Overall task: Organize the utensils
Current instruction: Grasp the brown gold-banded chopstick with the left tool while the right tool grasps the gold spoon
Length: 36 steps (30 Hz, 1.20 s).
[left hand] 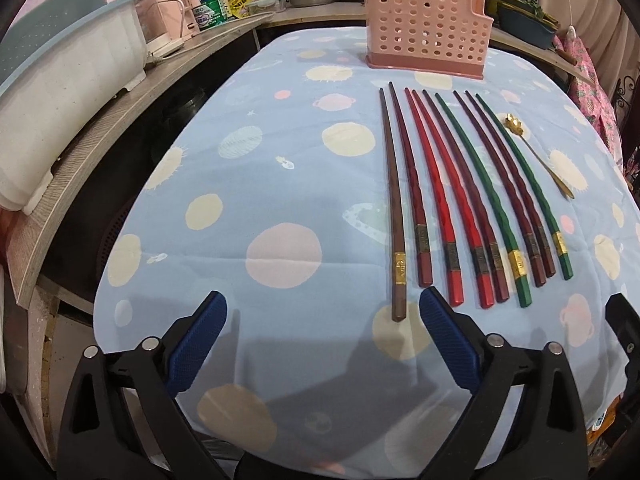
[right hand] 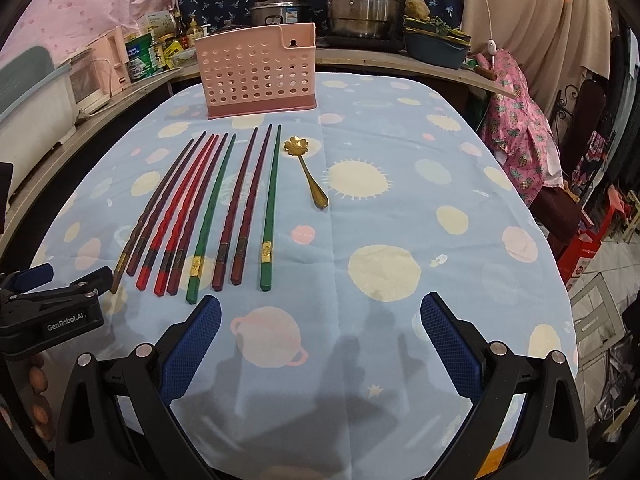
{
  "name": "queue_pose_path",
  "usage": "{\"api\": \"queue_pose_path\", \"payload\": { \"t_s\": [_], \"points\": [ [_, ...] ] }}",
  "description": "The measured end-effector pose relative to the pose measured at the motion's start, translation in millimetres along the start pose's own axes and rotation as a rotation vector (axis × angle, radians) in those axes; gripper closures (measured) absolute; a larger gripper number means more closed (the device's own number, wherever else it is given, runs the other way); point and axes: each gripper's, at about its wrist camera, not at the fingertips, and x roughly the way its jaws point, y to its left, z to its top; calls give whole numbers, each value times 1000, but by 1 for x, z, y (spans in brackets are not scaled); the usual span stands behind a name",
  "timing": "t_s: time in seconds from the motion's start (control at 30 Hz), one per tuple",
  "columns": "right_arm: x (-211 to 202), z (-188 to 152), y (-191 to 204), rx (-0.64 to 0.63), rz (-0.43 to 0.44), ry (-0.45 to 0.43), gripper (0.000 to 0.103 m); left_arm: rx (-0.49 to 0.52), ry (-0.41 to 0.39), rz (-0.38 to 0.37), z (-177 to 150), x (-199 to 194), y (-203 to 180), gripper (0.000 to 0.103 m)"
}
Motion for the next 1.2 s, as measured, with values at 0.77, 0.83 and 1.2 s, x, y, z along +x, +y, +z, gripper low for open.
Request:
{"api": "queue_pose_path", "payload": {
  "t_s": [0.77,0.83,1.2],
  "points": [
    [75,62,-19,71,78,9,41,-10,28,-73,20,19,-5,73],
    [85,66,-22,85,90,22,47,-11,33,-81,22,19,-6,77],
    [102,66,-21,106,149,54,89,-32,47,-93,24,21,-2,91]
  ]
}}
